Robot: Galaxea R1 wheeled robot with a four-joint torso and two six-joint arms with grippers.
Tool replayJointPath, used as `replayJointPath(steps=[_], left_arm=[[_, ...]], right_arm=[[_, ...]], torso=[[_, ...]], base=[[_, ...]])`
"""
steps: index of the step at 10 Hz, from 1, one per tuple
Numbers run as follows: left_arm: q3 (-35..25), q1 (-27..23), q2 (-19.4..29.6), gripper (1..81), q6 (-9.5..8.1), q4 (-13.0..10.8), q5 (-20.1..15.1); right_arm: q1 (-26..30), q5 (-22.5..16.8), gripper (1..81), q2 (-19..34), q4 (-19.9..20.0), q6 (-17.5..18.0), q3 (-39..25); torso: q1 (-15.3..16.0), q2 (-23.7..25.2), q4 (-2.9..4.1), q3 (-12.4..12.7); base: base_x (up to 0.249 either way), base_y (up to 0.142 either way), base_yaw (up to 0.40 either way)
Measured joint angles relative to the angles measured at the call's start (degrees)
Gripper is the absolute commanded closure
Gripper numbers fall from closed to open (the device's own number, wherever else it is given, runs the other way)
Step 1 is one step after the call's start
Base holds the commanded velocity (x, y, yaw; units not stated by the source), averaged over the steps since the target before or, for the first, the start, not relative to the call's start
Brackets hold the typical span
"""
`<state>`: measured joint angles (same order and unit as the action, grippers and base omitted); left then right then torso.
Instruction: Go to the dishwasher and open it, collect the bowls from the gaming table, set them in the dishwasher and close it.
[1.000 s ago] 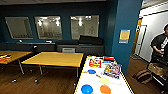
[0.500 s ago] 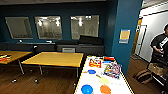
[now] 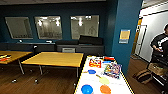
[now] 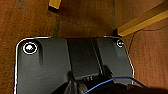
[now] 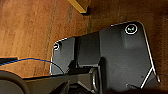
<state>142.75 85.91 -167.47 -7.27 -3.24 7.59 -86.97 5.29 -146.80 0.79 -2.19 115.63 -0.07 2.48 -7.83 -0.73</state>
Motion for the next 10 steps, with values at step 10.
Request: replayJointPath(steps=[10], left_arm=[[0.2,-0.5,-1.0,1.0,0.0,0.0,0.1]], right_arm=[[8.7,4.1,1.0,39.2,0.0,10.9,-35.3]], torso=[[0.0,0.0,0.0,-4.9]], base=[[0.0,0.0,0.0]])
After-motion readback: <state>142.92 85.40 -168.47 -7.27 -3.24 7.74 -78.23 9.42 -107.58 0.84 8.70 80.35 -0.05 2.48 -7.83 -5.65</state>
